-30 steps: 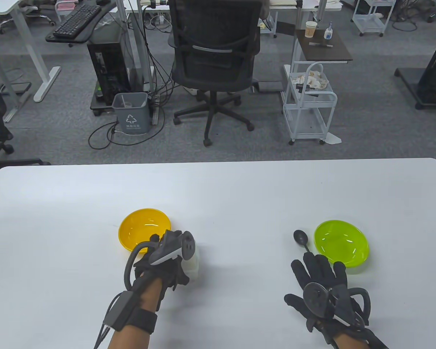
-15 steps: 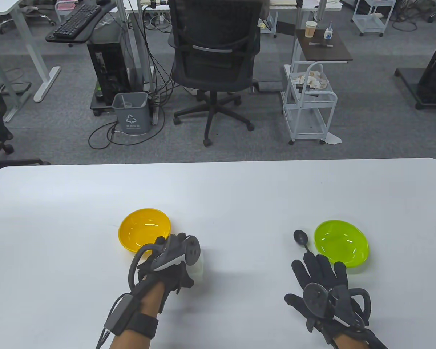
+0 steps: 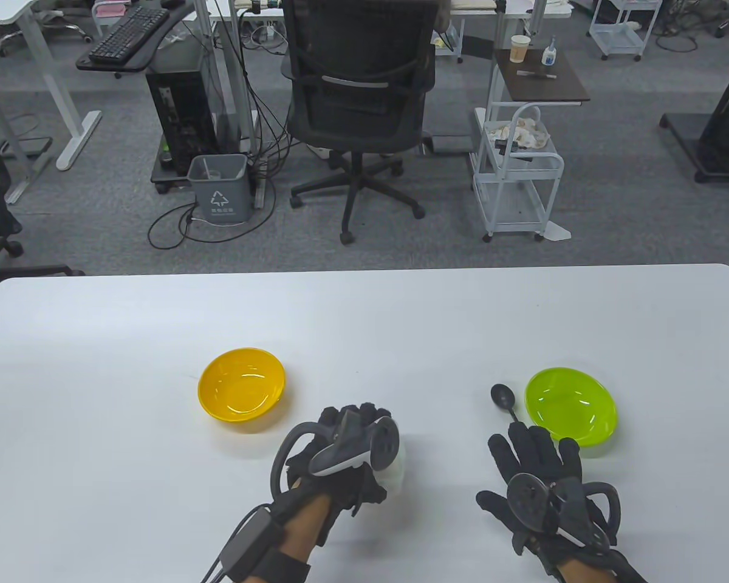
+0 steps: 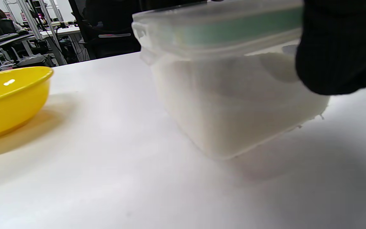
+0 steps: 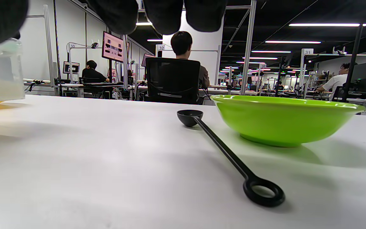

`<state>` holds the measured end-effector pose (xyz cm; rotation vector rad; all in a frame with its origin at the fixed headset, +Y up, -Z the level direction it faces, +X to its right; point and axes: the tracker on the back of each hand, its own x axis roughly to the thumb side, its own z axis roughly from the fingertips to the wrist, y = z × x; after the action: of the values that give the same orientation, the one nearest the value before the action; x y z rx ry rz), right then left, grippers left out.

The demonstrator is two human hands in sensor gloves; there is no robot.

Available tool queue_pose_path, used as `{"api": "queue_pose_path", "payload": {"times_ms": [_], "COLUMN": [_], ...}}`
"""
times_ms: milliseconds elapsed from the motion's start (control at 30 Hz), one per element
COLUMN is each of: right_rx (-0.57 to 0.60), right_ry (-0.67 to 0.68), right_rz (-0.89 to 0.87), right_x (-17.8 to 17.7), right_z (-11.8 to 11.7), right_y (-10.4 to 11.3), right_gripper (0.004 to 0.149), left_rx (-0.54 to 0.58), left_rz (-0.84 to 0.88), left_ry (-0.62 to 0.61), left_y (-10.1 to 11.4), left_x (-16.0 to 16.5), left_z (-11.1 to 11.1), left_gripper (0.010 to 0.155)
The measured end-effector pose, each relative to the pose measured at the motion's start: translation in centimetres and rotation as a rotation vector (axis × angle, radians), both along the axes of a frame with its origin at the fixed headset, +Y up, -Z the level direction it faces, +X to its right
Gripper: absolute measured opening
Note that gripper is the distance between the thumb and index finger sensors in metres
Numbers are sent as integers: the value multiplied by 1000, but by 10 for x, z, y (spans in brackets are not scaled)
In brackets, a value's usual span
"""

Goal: Scoop white sugar from container into bowls

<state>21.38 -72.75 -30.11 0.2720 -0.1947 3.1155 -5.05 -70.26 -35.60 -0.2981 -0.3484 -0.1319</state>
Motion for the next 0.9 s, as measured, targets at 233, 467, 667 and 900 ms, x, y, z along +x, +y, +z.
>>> {"api": "queue_pose_path", "payload": {"times_ms": [233,467,667,900], "right_rx": [-2,-8,-10,-15], "right_ry": [1,-1,2,1], "right_rz": [6,12,17,17], "right_x": [-1,-2,-3,-3], "right_z": [0,1,1,0], "right_y": [0,-1,-1,-2], "right_gripper": [83,83,83,83], "left_rx": [-29,-3,-17,-23], "left_rz": [-25,-50,-11,-7], "left_ry": [-46,-72,-73,-77], "left_y": [-19,-32,-35,-36], "left_x": [31,40,36,35], "left_z": [11,17,17,18], "left_gripper": [113,113,113,112]}}
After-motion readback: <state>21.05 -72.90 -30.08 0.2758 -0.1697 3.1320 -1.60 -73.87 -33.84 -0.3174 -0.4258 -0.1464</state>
